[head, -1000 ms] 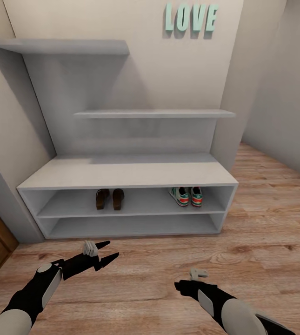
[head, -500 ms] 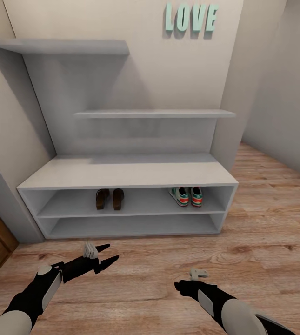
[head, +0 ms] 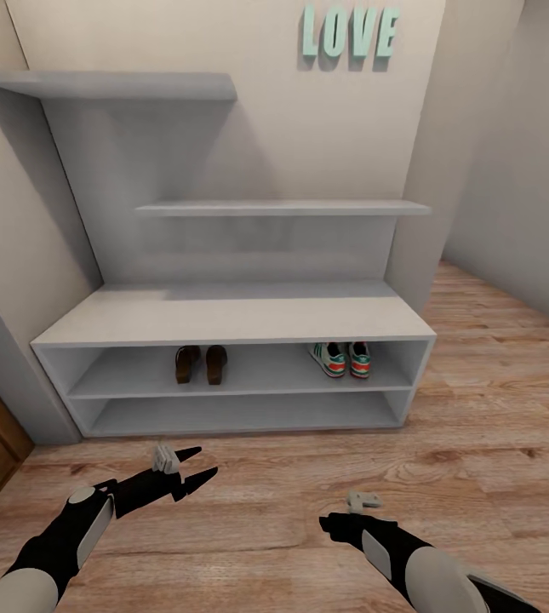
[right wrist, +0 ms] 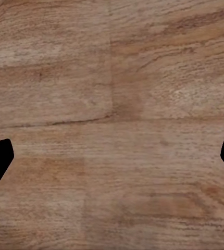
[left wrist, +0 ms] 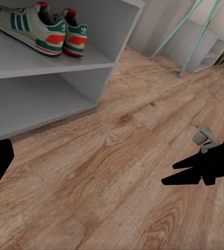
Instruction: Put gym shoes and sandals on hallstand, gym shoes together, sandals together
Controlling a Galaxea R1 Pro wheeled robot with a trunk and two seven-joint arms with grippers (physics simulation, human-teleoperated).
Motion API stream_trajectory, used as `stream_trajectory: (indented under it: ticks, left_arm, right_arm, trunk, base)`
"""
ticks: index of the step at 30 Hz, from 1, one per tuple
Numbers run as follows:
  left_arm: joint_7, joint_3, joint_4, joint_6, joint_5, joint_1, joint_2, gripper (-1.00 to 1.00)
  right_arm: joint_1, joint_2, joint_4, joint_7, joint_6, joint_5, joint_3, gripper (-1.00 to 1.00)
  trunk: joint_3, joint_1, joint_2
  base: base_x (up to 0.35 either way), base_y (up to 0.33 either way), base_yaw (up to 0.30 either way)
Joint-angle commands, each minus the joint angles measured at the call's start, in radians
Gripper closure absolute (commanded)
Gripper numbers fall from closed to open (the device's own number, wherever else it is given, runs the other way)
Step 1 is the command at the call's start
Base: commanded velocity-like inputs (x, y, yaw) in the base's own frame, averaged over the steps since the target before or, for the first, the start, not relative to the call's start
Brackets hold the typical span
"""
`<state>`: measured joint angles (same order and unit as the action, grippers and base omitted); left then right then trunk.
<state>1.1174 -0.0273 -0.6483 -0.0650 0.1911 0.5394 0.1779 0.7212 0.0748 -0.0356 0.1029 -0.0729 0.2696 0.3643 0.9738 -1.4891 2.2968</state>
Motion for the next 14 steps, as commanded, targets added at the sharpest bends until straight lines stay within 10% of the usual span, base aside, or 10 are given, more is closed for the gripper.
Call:
stream_trajectory:
  ticks: [1,14]
  left_arm:
    - [0.002,0.0,0.001,-0.006,0.001,0.001,0.0,-1.0]
    - [0.003,0.0,0.001,-0.006,0.001,0.001,0.0,-1.0]
  right_arm:
    - [0.0,0.0,-0.003,0.003,-0.007,0.01,0.009,-1.0]
    - [0.0,0.0,-0.003,0.003,-0.007,0.01,0.009,-1.0]
  trunk:
    - [0.001,0.0,0.0]
    - [0.001,0.0,0.0]
  base:
    - [0.0,0.0,0.0]
    - [0.0,0.0,0.0]
